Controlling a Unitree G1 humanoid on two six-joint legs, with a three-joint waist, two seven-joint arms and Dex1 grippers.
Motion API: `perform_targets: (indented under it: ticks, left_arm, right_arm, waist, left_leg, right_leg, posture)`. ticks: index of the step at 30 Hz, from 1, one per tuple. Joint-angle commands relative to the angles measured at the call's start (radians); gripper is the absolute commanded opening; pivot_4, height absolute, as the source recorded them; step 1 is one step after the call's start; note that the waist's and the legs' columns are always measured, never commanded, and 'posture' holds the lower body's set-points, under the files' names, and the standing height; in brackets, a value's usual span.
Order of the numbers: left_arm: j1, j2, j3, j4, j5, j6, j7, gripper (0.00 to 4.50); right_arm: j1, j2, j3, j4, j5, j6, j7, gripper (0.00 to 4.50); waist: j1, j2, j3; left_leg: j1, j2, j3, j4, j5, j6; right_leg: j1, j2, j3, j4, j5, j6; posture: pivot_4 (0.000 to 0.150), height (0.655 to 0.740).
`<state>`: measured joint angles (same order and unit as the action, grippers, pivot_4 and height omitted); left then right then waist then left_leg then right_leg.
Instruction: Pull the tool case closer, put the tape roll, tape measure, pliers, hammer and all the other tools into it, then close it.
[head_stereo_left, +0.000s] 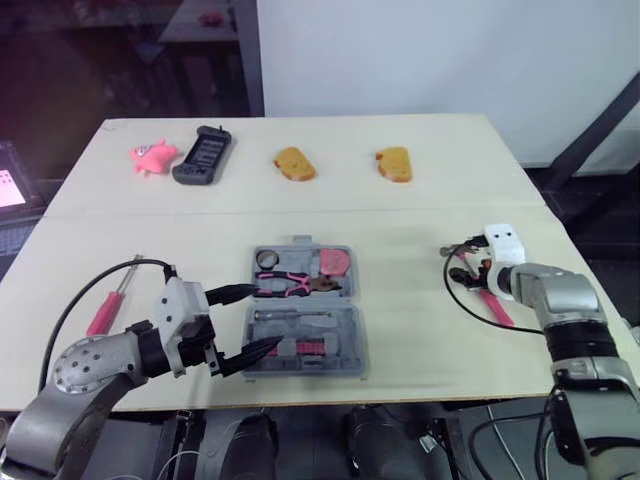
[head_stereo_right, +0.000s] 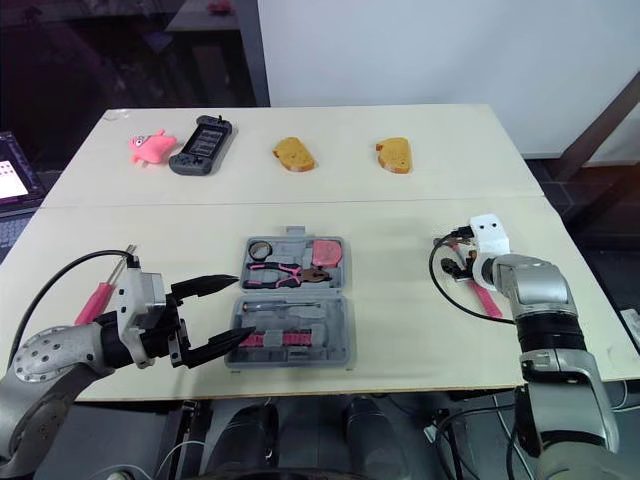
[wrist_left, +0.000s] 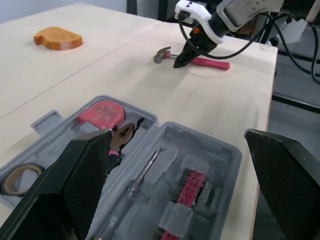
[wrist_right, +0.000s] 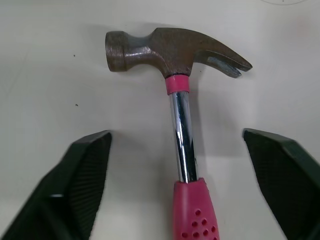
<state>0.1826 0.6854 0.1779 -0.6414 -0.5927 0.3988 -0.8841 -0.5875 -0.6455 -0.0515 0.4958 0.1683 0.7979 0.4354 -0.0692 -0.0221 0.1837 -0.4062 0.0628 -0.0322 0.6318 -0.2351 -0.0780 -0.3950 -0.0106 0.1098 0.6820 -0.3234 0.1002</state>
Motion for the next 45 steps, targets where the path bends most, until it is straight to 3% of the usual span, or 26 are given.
perform_targets:
  ticks: [1,6,7,13,18,23,25,33,45]
  left_arm:
    - [0.005,-0.001,0.012,-0.024,0.002,-0.032,0.004,4.50]
    - [0.008,0.001,0.002,-0.014,0.009,-0.039,0.006,4.50]
    - [0.007,0.001,0.000,-0.014,0.011,-0.038,0.008,4.50]
    - [-0.019,0.009,-0.001,-0.024,-0.005,-0.010,0.027,4.50]
    - [-0.022,0.022,0.029,0.010,-0.012,-0.014,0.012,4.50]
    - [-0.026,0.041,0.053,0.077,-0.008,-0.039,-0.028,4.50]
    - [-0.027,0.045,0.058,0.101,-0.003,-0.053,-0.046,4.50]
    - [-0.014,0.083,0.074,0.203,0.013,-0.115,-0.142,4.50]
    - [-0.005,0.099,0.080,0.206,0.023,-0.131,-0.157,4.50]
  right_arm:
    - [-0.022,0.003,0.005,0.050,-0.022,-0.024,0.016,2.70]
    - [-0.034,0.007,0.012,0.067,-0.027,-0.019,0.030,0.18]
    - [-0.034,0.008,0.010,0.067,-0.027,-0.016,0.031,0.08]
    - [-0.001,0.004,-0.036,-0.091,0.016,0.051,0.038,0.08]
    - [0.148,0.072,-0.185,-0.681,0.148,0.455,-0.045,0.08]
    - [0.235,0.298,-0.227,-1.087,0.145,0.769,-0.184,0.08]
    - [0.259,0.379,-0.206,-1.173,0.125,0.813,-0.240,0.08]
    - [0.376,0.517,-0.020,-1.140,0.014,0.656,-0.406,0.08]
    - [0.454,0.562,-0.019,-0.952,-0.008,0.474,-0.410,0.08]
  waist:
    - [0.000,0.000,0.000]
    - [0.001,0.000,0.000]
    - [0.001,0.000,0.000]
    - [0.002,0.000,0.000]
    - [-0.001,0.003,0.002]
    - [0.001,0.004,0.002]
    - [0.000,0.004,0.002]
    - [-0.001,0.004,0.002]
    - [-0.003,0.000,0.000]
  left_leg:
    - [0.000,0.000,0.000,0.000,0.000,0.000]
    - [0.000,0.000,0.000,0.000,0.000,0.000]
    - [0.000,0.000,0.000,0.000,0.000,0.000]
    - [0.000,0.000,0.000,0.000,0.000,0.000]
    - [-0.002,0.000,-0.001,-0.002,0.000,0.000]
    - [-0.002,0.000,-0.001,-0.002,0.000,0.000]
    - [-0.002,0.000,-0.002,-0.002,0.000,0.000]
    - [-0.003,0.000,0.000,-0.003,0.000,0.000]
    - [-0.003,0.001,0.001,-0.004,0.000,0.000]
  right_leg:
    - [0.000,0.000,0.000,0.000,0.000,0.000]
    - [0.000,0.000,0.000,0.000,0.000,0.000]
    - [0.000,0.000,0.000,0.000,0.000,0.000]
    - [0.000,0.000,0.000,0.000,0.000,0.000]
    - [-0.003,0.000,0.000,0.000,0.000,0.000]
    - [-0.003,0.001,-0.001,0.001,0.000,0.000]
    - [-0.003,0.001,-0.001,0.001,0.000,0.000]
    - [-0.006,-0.001,0.000,0.000,-0.002,-0.003]
    - [-0.006,0.000,0.000,0.000,-0.002,-0.003]
  posture:
    - [0.150,0.7400]
    - [0.150,0.7400]
    - [0.150,0.7400]
    - [0.150,0.7400]
    - [0.150,0.7400]
    - [0.150,0.7400]
    - [0.150,0.7400]
    - [0.150,0.7400]
    - [0.150,0.7400]
